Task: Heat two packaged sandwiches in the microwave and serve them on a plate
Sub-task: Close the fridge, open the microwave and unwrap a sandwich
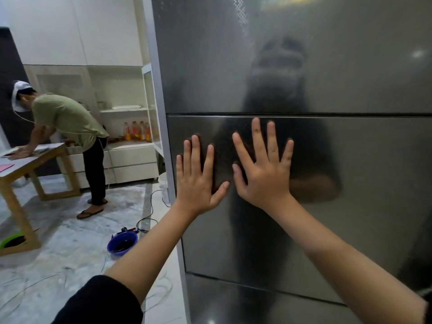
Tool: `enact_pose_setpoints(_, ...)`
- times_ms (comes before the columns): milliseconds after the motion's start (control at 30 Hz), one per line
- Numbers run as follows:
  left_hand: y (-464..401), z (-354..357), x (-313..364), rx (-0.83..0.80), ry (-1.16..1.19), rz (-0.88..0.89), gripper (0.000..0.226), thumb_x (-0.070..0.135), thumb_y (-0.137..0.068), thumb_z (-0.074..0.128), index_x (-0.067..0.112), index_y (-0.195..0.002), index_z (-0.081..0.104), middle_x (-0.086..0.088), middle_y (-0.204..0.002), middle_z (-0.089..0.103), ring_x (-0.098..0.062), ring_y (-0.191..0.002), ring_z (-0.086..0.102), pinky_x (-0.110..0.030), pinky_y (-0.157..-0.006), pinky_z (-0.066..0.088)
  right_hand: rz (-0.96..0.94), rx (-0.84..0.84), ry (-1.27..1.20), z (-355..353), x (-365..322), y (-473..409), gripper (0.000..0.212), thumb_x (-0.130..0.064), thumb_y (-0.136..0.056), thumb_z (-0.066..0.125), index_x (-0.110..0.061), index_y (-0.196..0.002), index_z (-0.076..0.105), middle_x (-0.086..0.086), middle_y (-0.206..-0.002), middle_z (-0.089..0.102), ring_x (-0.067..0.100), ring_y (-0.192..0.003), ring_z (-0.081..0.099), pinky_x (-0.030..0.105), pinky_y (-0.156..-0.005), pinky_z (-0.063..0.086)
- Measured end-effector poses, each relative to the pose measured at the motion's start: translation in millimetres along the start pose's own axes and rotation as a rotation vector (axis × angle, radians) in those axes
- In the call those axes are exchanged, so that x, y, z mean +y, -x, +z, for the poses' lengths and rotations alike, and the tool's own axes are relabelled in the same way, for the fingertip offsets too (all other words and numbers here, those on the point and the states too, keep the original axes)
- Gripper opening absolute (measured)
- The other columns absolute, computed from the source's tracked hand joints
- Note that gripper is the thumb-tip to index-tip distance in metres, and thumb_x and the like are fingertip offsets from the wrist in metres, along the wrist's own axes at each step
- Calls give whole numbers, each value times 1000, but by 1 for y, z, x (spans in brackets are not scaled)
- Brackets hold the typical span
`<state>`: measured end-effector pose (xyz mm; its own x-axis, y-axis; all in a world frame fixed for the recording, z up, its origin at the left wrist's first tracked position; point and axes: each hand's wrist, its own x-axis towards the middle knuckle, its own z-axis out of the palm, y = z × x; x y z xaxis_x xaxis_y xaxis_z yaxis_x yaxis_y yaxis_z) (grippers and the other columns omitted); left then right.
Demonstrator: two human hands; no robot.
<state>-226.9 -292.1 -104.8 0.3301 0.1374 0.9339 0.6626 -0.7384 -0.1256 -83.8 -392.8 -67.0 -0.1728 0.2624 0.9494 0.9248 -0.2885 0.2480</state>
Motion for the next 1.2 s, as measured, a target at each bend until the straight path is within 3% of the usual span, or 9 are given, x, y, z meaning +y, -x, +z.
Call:
enact_pose_setpoints(367,-28,86,-21,40,174,46,86,57,-85,37,16,-151,1,-11,-157,-14,-37,-145,2,-50,-117,8,34,-27,133,55,10,-8,55,-41,-94,42,-21,-145,39,16,-153,25,38,-142,18,62,-110,11)
enact_pose_setpoints(600,-46,138,-19,-14,293,40,81,57,-89,30,14,-151,-1,-29,-152,9,-39,-144,3,-55,-115,14,50,-53,216,91,26,-11,55,-41,-92,43,-21,-143,42,16,-153,28,37,-142,16,60,-111,10)
enact_pose_setpoints(1200,-105,290,9,-83,678,216,82,57,-90,29,15,-150,-7,-22,-155,-4,-39,-145,0,-52,-116,12,114,-160,584,173,90,-9,51,-38,-91,47,-20,-138,49,17,-153,26,36,-143,18,59,-111,12)
